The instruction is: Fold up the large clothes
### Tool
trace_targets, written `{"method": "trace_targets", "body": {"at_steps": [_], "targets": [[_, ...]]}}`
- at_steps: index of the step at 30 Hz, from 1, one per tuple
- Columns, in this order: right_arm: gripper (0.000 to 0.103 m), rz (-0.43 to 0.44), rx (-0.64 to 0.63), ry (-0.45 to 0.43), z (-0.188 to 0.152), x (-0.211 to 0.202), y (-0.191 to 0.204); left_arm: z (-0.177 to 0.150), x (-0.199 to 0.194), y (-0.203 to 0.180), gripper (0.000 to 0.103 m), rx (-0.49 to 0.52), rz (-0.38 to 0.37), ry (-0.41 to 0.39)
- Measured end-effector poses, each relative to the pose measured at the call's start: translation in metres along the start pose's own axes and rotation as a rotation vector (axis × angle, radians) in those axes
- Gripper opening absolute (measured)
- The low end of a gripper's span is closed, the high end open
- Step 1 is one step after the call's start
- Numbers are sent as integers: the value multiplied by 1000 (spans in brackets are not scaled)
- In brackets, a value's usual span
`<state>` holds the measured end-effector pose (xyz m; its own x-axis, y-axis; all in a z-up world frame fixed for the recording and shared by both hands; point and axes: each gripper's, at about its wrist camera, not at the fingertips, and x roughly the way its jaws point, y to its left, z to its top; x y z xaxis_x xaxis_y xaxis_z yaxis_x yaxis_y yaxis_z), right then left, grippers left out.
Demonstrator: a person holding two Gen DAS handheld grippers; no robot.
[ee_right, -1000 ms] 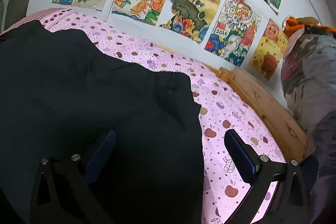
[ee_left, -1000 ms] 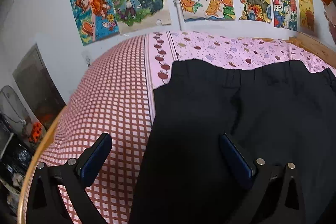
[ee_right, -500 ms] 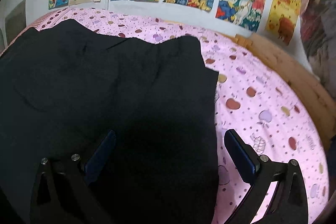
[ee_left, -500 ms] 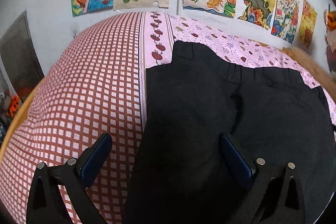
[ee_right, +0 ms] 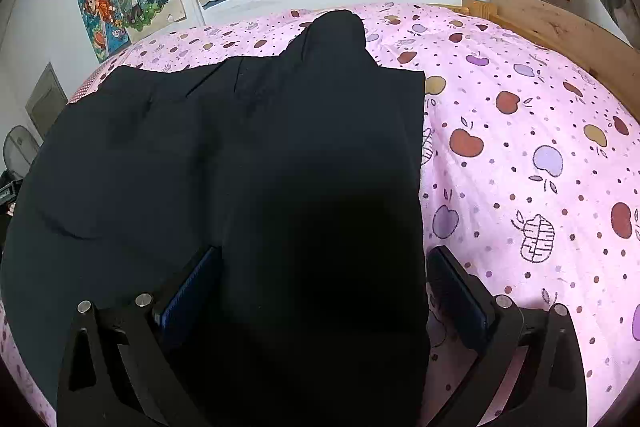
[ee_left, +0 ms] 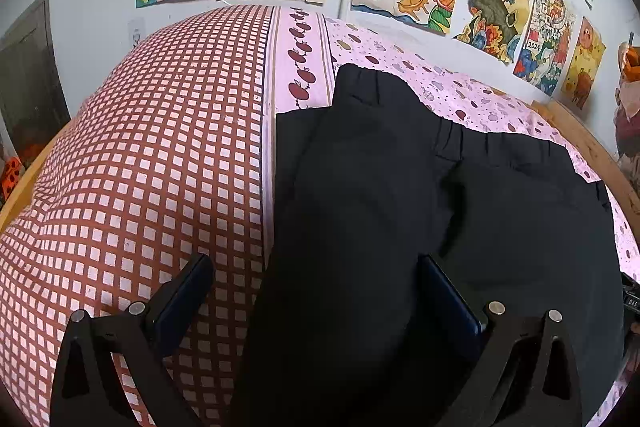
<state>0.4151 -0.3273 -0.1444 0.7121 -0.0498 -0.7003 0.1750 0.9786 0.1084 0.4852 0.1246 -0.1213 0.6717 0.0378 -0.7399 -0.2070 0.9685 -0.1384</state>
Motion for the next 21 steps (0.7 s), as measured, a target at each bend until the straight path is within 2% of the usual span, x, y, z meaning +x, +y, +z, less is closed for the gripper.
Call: {"method": "trace_targets", "body": {"at_steps": [6, 10, 13, 17, 21], "targets": [[102, 24, 13, 13, -1, 4, -2, 0, 4, 3, 103, -21, -44, 29], [102, 69, -1, 71, 10, 9, -2, 3, 15, 15, 103, -81, -150, 93], [102, 160, -10, 110, 16, 17, -1, 5, 24, 22, 103, -113, -235, 135], [102, 260, 18, 148, 21, 29, -7, 7, 33, 17, 103, -86, -334, 170], [102, 264, 17, 162, 21, 36, -3, 7, 38, 12, 103, -69, -386, 194]]}}
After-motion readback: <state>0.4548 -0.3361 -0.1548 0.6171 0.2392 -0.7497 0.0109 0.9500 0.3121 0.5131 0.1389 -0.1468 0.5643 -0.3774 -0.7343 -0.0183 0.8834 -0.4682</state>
